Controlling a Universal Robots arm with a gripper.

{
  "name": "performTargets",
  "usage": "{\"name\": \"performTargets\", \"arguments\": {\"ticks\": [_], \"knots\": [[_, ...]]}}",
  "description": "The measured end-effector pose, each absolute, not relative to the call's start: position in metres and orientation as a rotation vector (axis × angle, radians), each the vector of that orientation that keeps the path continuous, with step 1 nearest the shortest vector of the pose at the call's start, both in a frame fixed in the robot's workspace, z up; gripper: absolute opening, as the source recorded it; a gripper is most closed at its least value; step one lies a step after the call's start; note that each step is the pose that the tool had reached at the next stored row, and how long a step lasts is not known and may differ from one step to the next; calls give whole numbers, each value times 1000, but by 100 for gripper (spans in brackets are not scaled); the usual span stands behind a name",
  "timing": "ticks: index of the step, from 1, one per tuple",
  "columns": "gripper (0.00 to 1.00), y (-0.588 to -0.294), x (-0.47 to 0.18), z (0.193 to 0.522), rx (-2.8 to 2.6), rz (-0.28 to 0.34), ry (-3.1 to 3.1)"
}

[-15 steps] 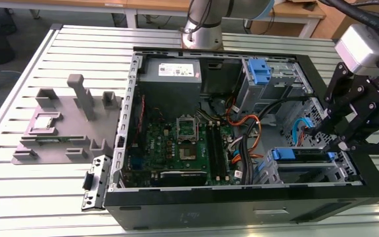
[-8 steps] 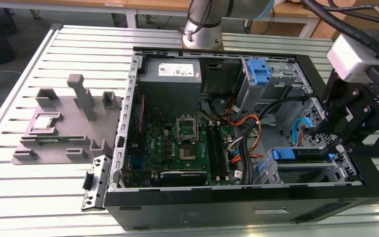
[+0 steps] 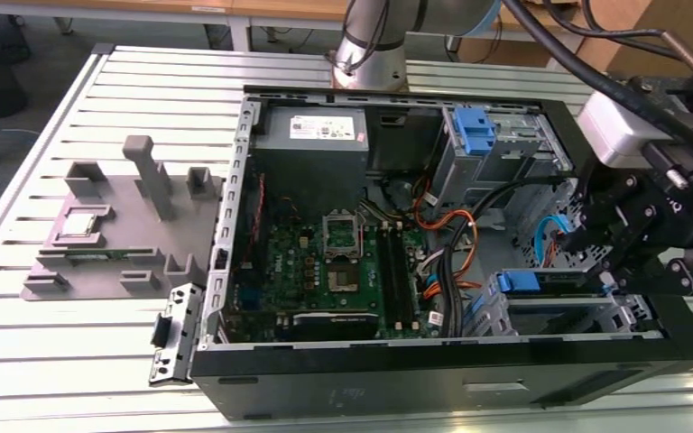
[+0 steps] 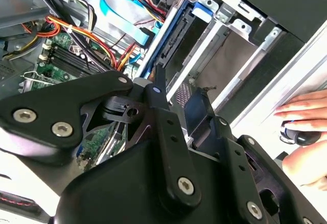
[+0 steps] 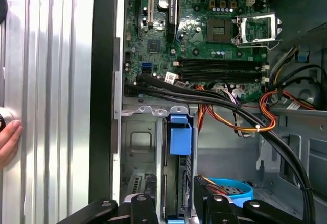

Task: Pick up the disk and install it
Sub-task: 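Insert the disk into the insertion slot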

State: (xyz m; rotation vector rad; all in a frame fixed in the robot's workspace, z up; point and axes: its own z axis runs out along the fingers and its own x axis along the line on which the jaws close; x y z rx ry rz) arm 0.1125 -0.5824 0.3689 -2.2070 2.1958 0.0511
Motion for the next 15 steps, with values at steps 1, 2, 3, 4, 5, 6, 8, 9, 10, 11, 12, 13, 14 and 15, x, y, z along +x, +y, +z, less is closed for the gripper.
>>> {"name": "performTargets", "arguments": {"ticks": [1,2,3,4,5,6,8,9,10,11,12,13,14,15], "knots": [[42,-582,113,368,-2207,51,2196],[42,-581,113,367,-2207,51,2196],[42,-581,113,366,-2207,51,2196],[42,-581,113,365,-2207,51,2196],[42,-581,113,365,-2207,51,2196],[42,-581,113,365,-2207,51,2196],[42,-580,113,365,-2207,51,2196],[42,-580,113,365,-2207,51,2196],[42,-580,113,365,-2207,51,2196],[42,-580,113,365,-2207,51,2196],[42,-579,113,365,-2207,51,2196],[42,-578,113,365,-2207,51,2196],[42,-577,113,364,-2207,51,2196],[42,-577,113,364,-2207,51,2196]]}}
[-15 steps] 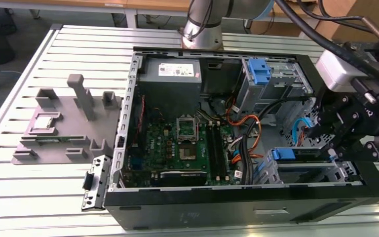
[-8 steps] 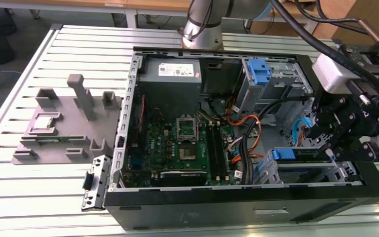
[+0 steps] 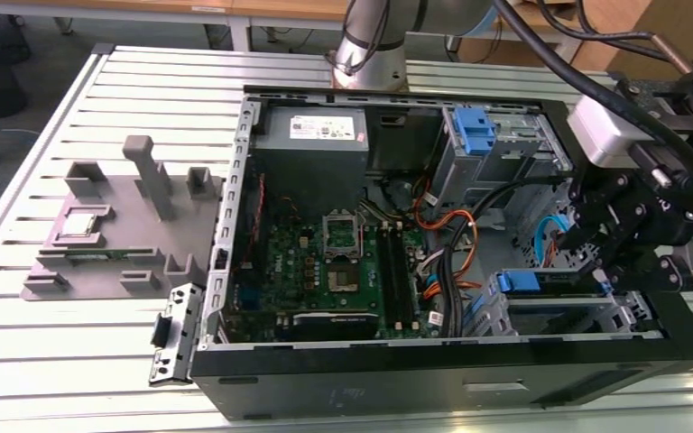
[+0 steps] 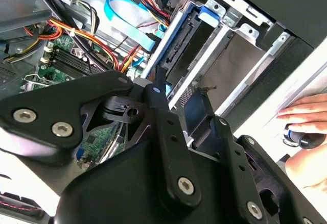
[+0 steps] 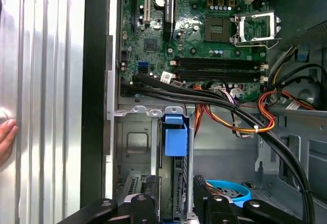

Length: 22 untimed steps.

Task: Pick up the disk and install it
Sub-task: 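Insert the disk into the insertion slot, then insert the first disk wire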

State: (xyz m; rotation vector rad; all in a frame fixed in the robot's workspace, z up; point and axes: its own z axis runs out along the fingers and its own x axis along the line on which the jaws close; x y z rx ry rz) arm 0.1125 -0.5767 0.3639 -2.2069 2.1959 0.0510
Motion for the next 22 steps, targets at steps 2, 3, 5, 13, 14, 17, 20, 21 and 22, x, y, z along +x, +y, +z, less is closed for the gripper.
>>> {"name": "performTargets", "arguments": {"ticks": [2,3,5,13,14,17,20,21,22], "knots": [[42,-575,113,363,-2207,51,2196],[42,-574,113,363,-2207,51,2196],[42,-574,113,363,-2207,51,2196],[42,-573,113,362,-2207,51,2196],[42,-573,113,362,-2207,51,2196],[42,-573,113,362,-2207,51,2196],[42,-573,115,362,-2207,52,2196],[42,-573,117,362,-2208,53,2197],[42,-573,120,362,-2208,54,2197]]}}
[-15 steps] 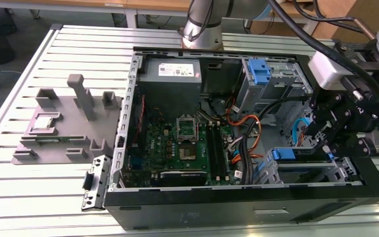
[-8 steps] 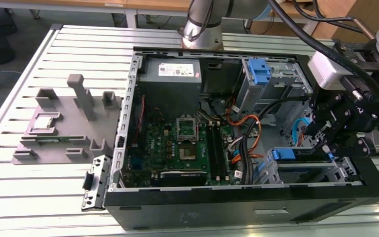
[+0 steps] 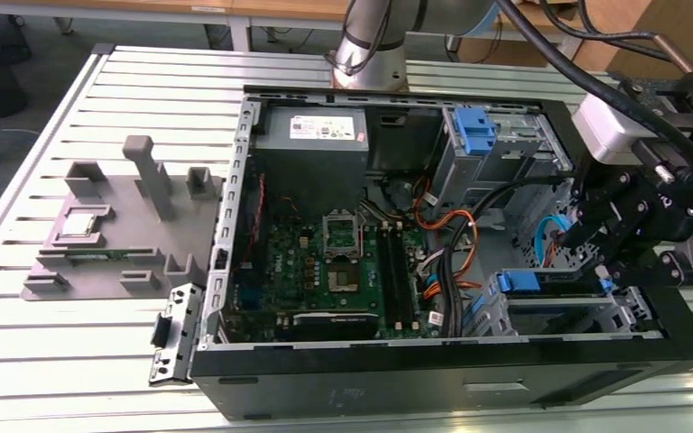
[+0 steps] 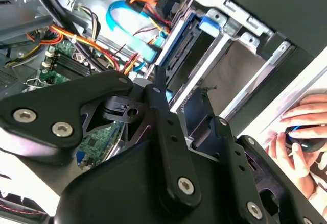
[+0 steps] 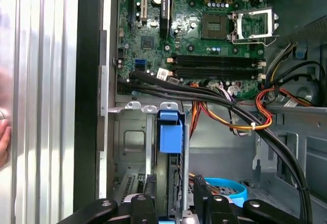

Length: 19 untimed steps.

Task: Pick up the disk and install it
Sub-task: 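Insert the first disk wire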

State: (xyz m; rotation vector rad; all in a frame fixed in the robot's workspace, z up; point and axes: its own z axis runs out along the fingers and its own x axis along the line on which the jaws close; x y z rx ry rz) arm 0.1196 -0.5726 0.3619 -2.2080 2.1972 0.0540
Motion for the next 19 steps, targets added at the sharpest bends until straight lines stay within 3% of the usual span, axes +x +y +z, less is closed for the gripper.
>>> {"name": "performTargets", "arguments": {"ticks": [19], "knots": [[42,-558,122,369,-2208,56,2197]]}}
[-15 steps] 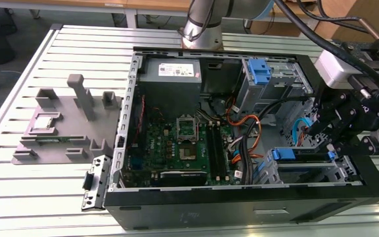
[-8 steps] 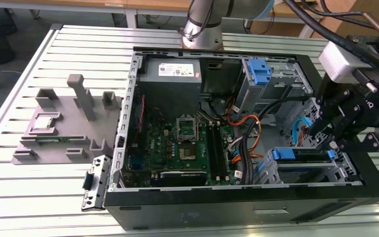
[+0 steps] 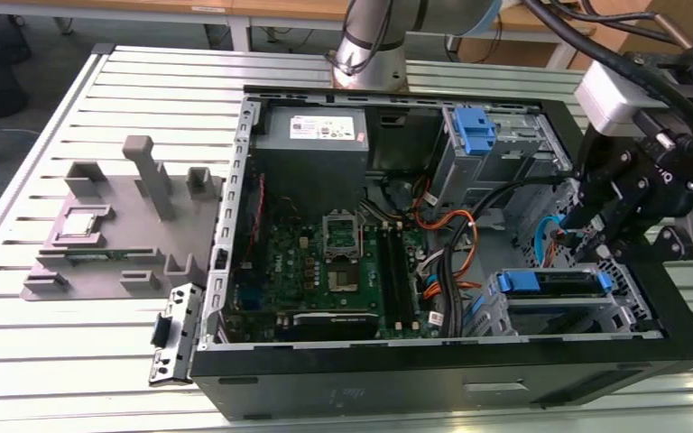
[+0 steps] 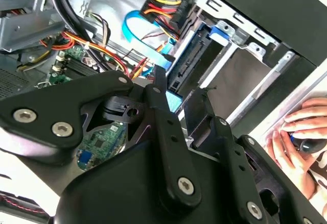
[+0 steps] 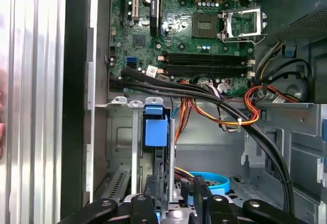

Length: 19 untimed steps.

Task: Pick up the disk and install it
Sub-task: 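Insert the first disk wire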

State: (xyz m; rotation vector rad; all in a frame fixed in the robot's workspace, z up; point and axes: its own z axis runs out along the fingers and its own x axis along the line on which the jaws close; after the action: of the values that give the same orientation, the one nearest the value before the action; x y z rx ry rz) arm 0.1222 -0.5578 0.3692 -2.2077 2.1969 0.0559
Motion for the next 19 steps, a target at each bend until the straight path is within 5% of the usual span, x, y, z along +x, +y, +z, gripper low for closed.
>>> {"name": "performTargets", "arguments": {"ticks": [19], "knots": [[42,-557,133,359,-2213,65,2199]]}}
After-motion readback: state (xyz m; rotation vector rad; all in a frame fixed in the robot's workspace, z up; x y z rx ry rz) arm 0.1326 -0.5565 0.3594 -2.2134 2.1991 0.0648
